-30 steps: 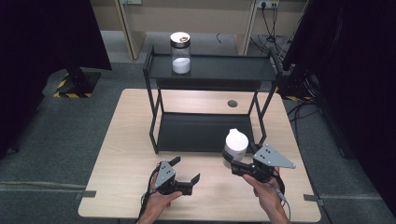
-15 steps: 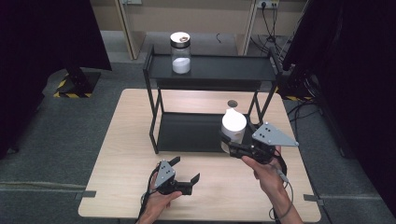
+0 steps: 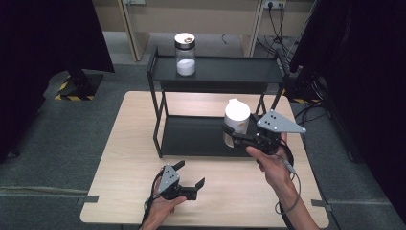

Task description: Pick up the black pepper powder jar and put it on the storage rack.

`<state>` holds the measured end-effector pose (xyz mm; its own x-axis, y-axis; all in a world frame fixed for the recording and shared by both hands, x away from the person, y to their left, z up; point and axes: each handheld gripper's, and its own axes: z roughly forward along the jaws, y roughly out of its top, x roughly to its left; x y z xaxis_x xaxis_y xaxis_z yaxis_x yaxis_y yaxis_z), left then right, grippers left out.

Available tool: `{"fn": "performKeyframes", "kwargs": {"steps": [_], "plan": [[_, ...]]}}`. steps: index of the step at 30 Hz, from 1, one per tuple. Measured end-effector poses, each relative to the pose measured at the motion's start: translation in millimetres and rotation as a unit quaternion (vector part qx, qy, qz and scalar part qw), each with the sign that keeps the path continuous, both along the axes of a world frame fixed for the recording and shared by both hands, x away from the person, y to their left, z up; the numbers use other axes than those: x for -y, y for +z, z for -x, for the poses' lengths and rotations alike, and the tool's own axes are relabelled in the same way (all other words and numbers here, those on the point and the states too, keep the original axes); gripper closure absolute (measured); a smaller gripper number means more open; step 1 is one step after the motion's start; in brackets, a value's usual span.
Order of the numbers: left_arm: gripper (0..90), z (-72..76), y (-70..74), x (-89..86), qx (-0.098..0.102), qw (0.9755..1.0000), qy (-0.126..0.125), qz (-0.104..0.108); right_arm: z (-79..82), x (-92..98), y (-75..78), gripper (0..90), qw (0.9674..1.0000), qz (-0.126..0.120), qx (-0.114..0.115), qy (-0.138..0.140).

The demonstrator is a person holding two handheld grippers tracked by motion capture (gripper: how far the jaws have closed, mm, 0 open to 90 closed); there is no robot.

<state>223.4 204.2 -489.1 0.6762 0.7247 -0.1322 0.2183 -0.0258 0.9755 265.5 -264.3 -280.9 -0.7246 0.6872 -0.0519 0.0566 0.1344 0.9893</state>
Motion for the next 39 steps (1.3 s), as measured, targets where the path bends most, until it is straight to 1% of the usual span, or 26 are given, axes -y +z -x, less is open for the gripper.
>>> {"fn": "performKeyframes", "kwargs": {"steps": [2,3,4,6,7,8,13,19,23,26,28,35,39], "plan": [[0.9,-0.3,-0.2,-0.1,-0.001,1.0,0.0,-0.001,-3.1,-2.0,6.6,30.5,1.0,-0.001,0.001,0.002],[0.9,-0.3,-0.2,-0.1,-0.001,1.0,0.0,-0.001,-3.1,-2.0,6.6,30.5,1.0,-0.001,0.001,0.002],[0.9,-0.4,-0.3,-0.1,-0.001,1.0,0.0,-0.001,-5.6,-3.2,11.2,30.5,1.0,-0.004,0.002,0.004],[0.9,-0.4,-0.5,0.0,-0.001,1.0,0.0,0.0,-6.9,-3.9,13.7,30.5,1.0,-0.005,0.001,0.005],[0.9,-0.4,-0.5,0.1,-0.001,1.0,0.0,-0.001,-10.1,-5.3,19.1,30.5,0.9999,-0.008,0.0,0.007],[0.9,-0.5,-0.6,0.1,-0.002,1.0,-0.001,-0.001,-10.1,-5.3,19.1,30.5,0.9999,-0.008,0.0,0.007],[0.9,-0.5,-0.6,0.4,-0.003,1.0,-0.001,-0.002,-18.3,-9.6,33.6,30.5,0.9999,-0.008,-0.001,0.01],[0.9,-0.5,-1.0,0.5,-0.002,1.0,-0.002,-0.002,-28.2,-12.6,47.3,30.5,0.9999,-0.012,-0.004,0.006],[0.9,-0.5,-0.8,0.1,-0.002,1.0,-0.002,-0.001,-33.7,-14.5,55.8,30.5,0.9999,-0.01,-0.004,0.002],[0.9,-0.7,-0.8,-0.2,-0.003,1.0,-0.002,0.0,-40.5,-15.6,64.5,30.5,0.9998,-0.017,-0.008,-0.002],[0.9,-0.7,-0.8,-0.2,-0.003,1.0,-0.002,0.0,-41.8,-16.4,67.1,30.5,0.9998,-0.016,-0.008,-0.004],[1.0,-0.7,-0.8,-0.7,-0.003,1.0,-0.001,0.001,-52.8,-24.1,85.4,30.5,0.9998,-0.013,-0.009,-0.015],[1.0,-0.8,-0.9,-0.8,-0.003,1.0,-0.001,0.001,-56.9,-26.2,90.7,30.5,0.9997,-0.014,-0.01,-0.018]]}}
